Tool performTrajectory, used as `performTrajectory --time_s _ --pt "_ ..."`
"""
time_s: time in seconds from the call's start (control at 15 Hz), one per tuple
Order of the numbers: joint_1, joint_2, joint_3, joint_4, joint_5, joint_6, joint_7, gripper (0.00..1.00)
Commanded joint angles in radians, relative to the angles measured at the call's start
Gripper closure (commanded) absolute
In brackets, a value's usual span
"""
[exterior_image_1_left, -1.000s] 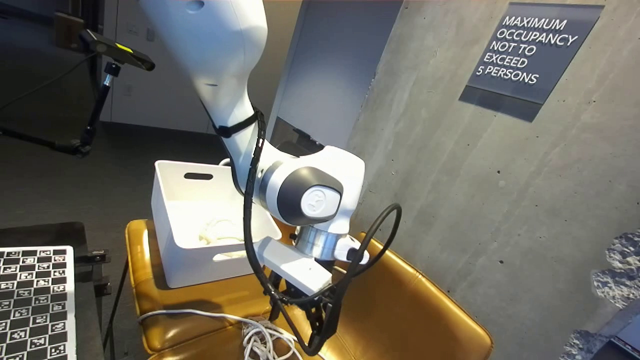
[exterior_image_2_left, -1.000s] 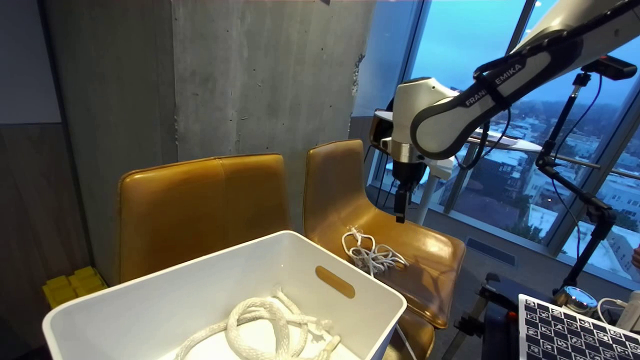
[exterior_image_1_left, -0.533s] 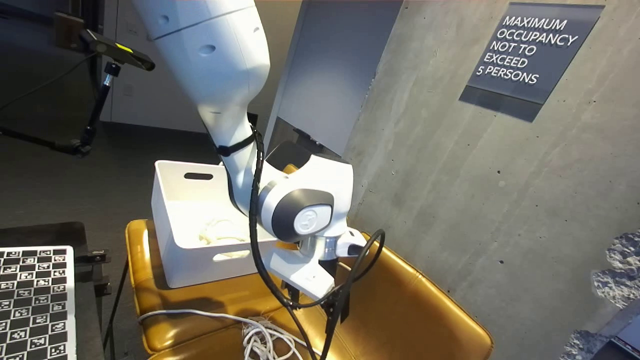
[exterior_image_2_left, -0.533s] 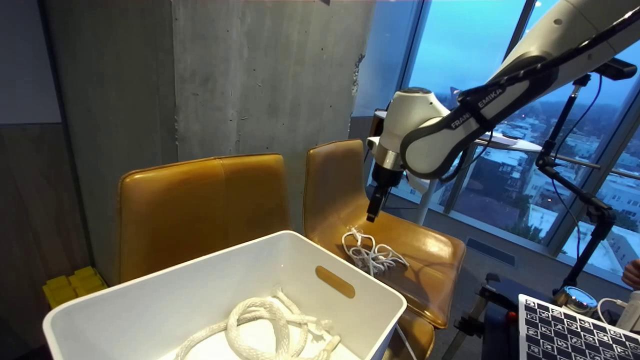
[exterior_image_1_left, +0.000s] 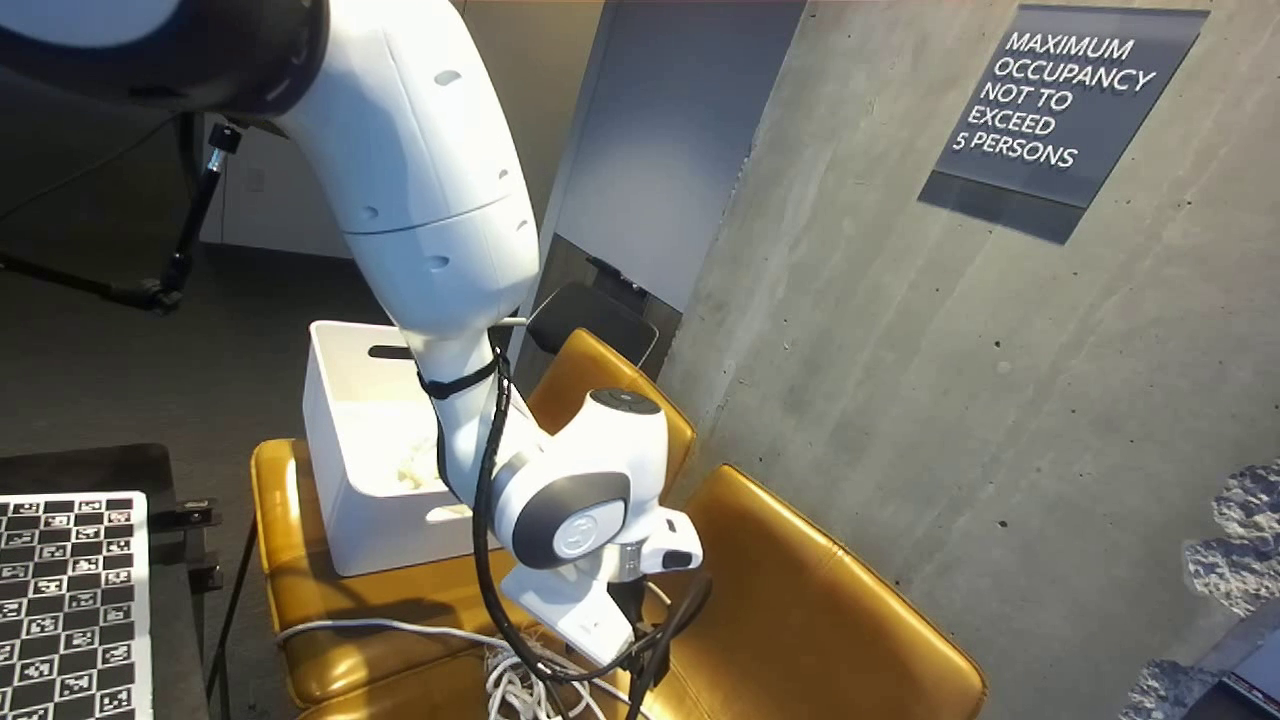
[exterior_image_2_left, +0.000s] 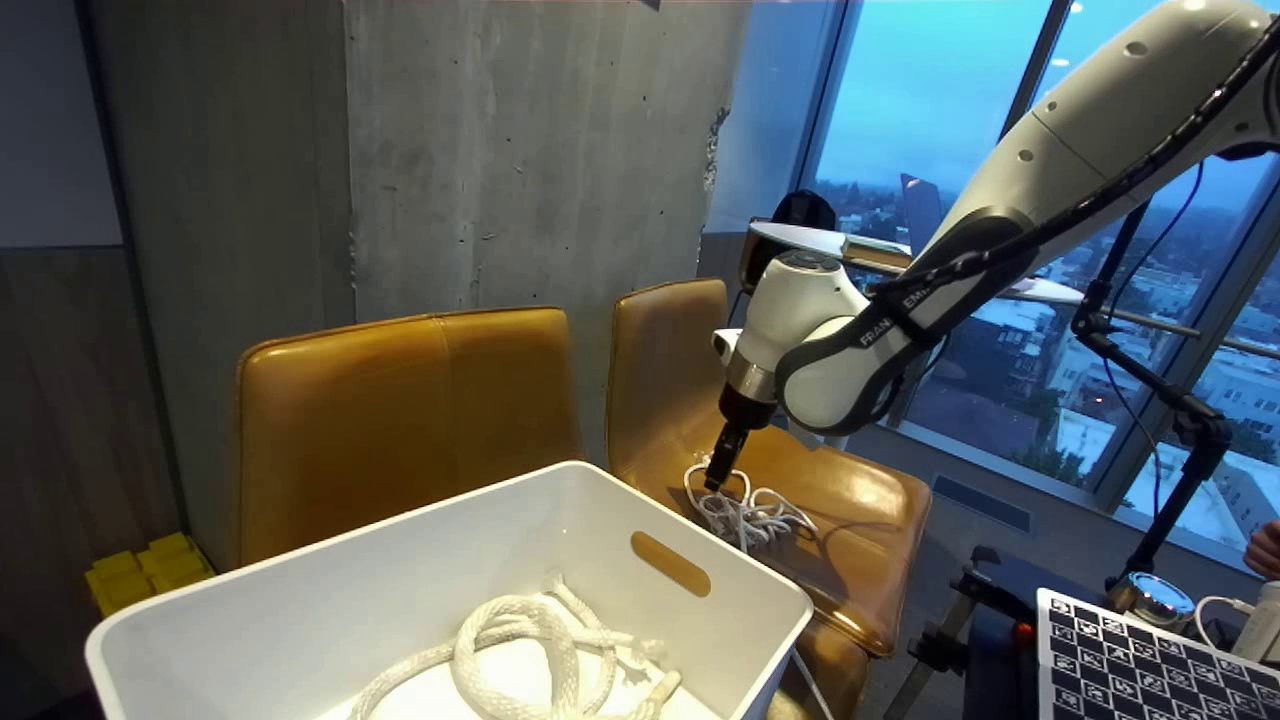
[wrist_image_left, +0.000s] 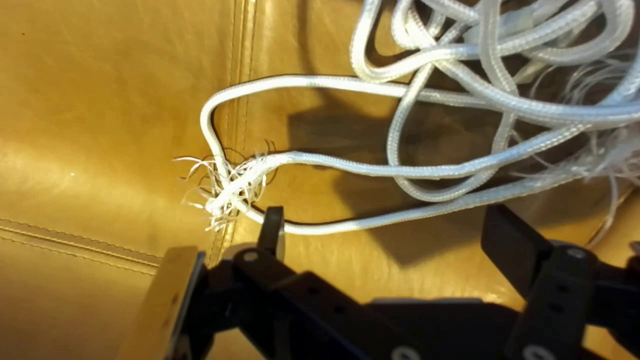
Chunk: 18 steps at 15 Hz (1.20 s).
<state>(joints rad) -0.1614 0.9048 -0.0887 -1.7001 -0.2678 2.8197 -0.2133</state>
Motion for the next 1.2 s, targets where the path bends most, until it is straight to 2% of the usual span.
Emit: performTrajectory --time_s 0.0,0.47,0.8,1.13 --pt "-0.018 0.056 0.013 0.065 0.033 0.020 -0.017 0.00" --pt "-0.063 0.148 0.027 0.173 0.067 0.000 -0.029 0.00" --pt "-0.070 0.193 0.014 0.201 0.070 0.009 -0.020 0.00" --pt "-0.086 0.236 0.015 0.275 0.085 -0.019 -0.018 0.00"
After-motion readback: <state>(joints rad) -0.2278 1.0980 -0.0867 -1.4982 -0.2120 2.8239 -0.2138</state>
